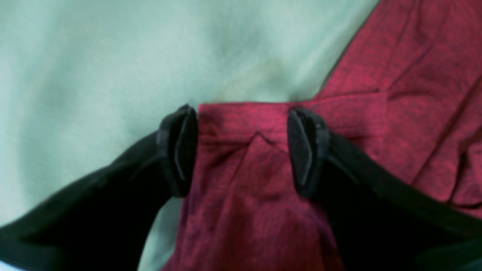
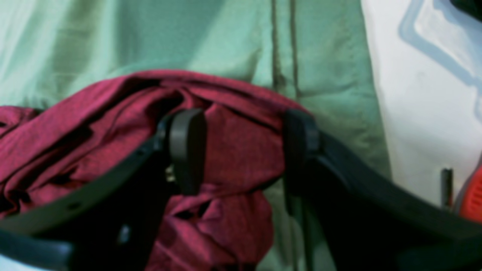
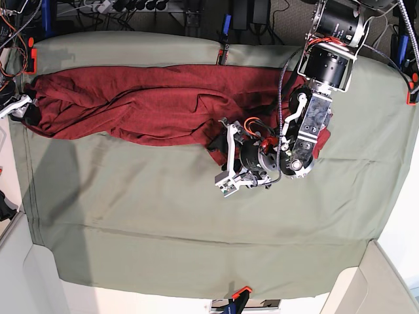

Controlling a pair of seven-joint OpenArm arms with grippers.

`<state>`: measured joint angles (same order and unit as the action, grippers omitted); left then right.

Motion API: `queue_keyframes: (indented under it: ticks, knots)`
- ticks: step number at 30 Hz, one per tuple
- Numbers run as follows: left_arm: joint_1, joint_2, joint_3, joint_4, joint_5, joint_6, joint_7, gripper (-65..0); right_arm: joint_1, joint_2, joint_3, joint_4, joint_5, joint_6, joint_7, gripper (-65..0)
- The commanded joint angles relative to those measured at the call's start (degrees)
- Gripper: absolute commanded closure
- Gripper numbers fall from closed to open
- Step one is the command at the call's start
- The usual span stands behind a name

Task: Fold the T-shirt properly
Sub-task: 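Pinch the shirt edge with the left gripper and fold it over the body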

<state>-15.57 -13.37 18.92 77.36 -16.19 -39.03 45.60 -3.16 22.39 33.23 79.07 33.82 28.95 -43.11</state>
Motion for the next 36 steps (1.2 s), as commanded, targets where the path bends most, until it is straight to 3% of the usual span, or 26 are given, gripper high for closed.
queue_keyframes:
  ticks: [1, 5, 6, 10, 12, 18, 27, 31, 36]
  knots:
    - [-1.4, -0.2, -0.2, 0.5, -0.4, 0.2, -0.6, -40.2, 0.6, 1.2, 0.4, 0.9, 0.9, 0.4, 0.8, -32.9]
    - [-1.4, -0.2, -0.2, 0.4, -0.4, 0.2, -1.0, -39.0, 0.6, 1.2, 0.4, 0.9, 0.9, 0.4, 0.8, -32.9]
    - [-1.4, -0.2, -0.2, 0.5, -0.3, 0.2, -1.0, -34.9, 0.6, 1.2, 0.4, 0.9, 0.9, 0.4, 0.8, -32.9]
    - [-1.4, -0.2, -0.2, 0.5, -0.2, 0.2, 0.5, -7.1, 0.6, 1.2, 0.4, 0.9, 0.9, 0.4, 0.9, -32.9]
    - [-1.4, -0.2, -0.2, 0.5, -0.1, 0.2, 1.0, -0.6, 0.6, 1.2, 0.4, 0.9, 0.9, 0.4, 0.9, -32.9]
    - [-1.4, -0.2, -0.5, 3.5, 0.5, 2.0, 6.5, 0.0, 0.6, 1.2, 0.4, 0.9, 1.1, 0.4, 0.9, -32.9]
    - [-1.4, -0.6, -0.6, 12.7, -9.2, 1.9, 12.4, 0.0, 0.6, 1.2, 0.4, 0.9, 1.1, 0.4, 0.9, -32.9]
    - [-1.1, -4.2, -0.6, 17.0, -13.8, 1.9, 13.4, 0.0, 0.6, 1.2, 0.4, 0.9, 1.1, 0.4, 0.9, -32.9]
    - [2.9, -9.6, -1.7, 22.2, -14.9, 1.9, 14.7, 0.0, 0.6, 1.2, 0.4, 0.9, 1.1, 0.4, 1.0, -32.9]
